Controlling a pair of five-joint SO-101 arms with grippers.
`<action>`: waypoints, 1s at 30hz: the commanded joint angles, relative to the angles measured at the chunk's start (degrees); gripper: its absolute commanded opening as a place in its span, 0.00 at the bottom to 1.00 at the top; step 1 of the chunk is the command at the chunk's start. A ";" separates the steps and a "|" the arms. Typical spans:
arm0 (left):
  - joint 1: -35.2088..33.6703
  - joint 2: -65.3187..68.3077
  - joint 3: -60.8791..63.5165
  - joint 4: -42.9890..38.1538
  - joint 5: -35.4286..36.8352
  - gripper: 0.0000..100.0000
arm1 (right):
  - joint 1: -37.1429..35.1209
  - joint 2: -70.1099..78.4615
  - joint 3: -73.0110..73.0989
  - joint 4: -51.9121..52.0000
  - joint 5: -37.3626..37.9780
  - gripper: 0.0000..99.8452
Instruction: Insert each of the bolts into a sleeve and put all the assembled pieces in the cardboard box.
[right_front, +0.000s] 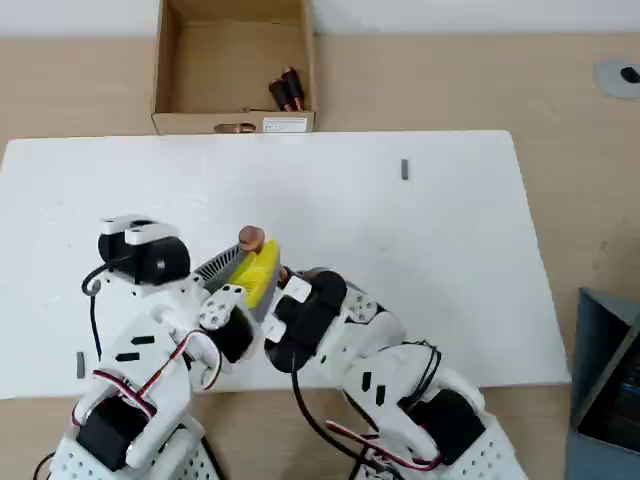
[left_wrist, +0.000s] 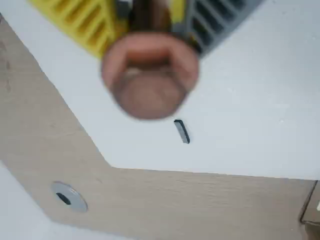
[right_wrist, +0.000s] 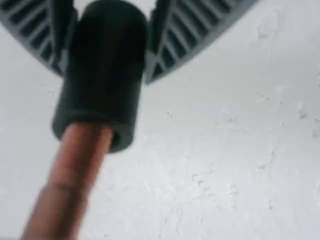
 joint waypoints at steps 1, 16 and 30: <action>-1.05 0.13 -1.58 -0.70 1.14 0.00 | -1.01 -6.81 -1.36 -2.20 0.53 0.01; -1.49 0.13 -2.55 -0.26 6.33 0.00 | -0.92 -6.81 -1.36 -4.13 0.62 0.01; -1.49 0.13 -2.99 -0.26 9.32 0.00 | -0.92 -6.81 -1.01 -5.45 0.53 0.01</action>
